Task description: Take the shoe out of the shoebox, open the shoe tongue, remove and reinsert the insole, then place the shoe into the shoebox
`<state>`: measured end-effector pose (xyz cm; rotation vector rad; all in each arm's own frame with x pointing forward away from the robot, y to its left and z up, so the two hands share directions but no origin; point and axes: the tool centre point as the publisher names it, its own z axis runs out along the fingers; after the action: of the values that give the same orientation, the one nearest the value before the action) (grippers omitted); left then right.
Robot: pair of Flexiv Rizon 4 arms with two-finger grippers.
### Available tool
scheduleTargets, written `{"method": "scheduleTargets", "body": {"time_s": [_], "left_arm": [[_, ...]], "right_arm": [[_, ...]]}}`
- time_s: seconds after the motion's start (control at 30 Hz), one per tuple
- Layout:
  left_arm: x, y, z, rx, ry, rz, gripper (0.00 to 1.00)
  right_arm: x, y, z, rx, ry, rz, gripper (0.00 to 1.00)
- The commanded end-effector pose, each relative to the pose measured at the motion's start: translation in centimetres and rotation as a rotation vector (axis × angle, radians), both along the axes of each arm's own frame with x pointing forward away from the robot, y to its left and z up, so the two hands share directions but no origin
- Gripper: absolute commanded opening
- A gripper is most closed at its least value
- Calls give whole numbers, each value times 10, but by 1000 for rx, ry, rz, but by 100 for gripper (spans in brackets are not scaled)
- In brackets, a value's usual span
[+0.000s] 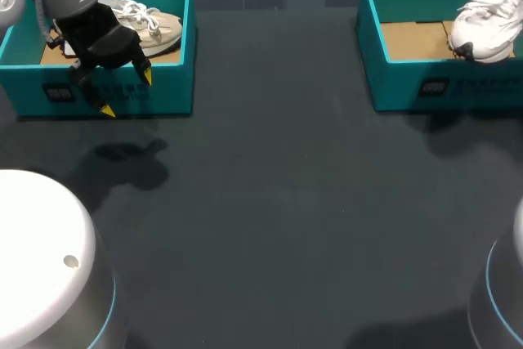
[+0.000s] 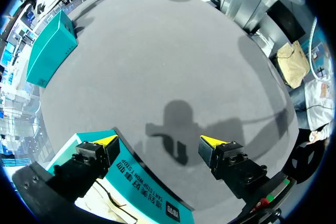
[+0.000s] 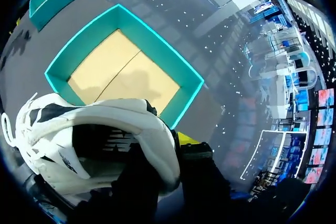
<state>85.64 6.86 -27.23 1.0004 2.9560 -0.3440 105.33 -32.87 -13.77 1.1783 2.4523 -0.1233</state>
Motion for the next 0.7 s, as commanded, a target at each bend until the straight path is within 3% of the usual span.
{"method": "scheduleTargets", "body": {"time_s": [0.03, 0.33, 0.37, 0.47, 0.7], "left_arm": [[0, 0, 0, 3, 0, -1, 100], [0, 0, 0, 3, 0, -1, 100], [0, 0, 0, 3, 0, -1, 100], [0, 0, 0, 3, 0, -1, 100], [0, 0, 0, 3, 0, -1, 100]], "right_arm": [[0, 7, 3, -37, -21, -216, 0], [0, 7, 3, -37, -21, -216, 0], [-4, 4, 6, 0, -71, -248, 0], [-12, -1, 4, 5, -122, -360, 0], [-21, -2, -3, -33, -147, -522, 0]]}}
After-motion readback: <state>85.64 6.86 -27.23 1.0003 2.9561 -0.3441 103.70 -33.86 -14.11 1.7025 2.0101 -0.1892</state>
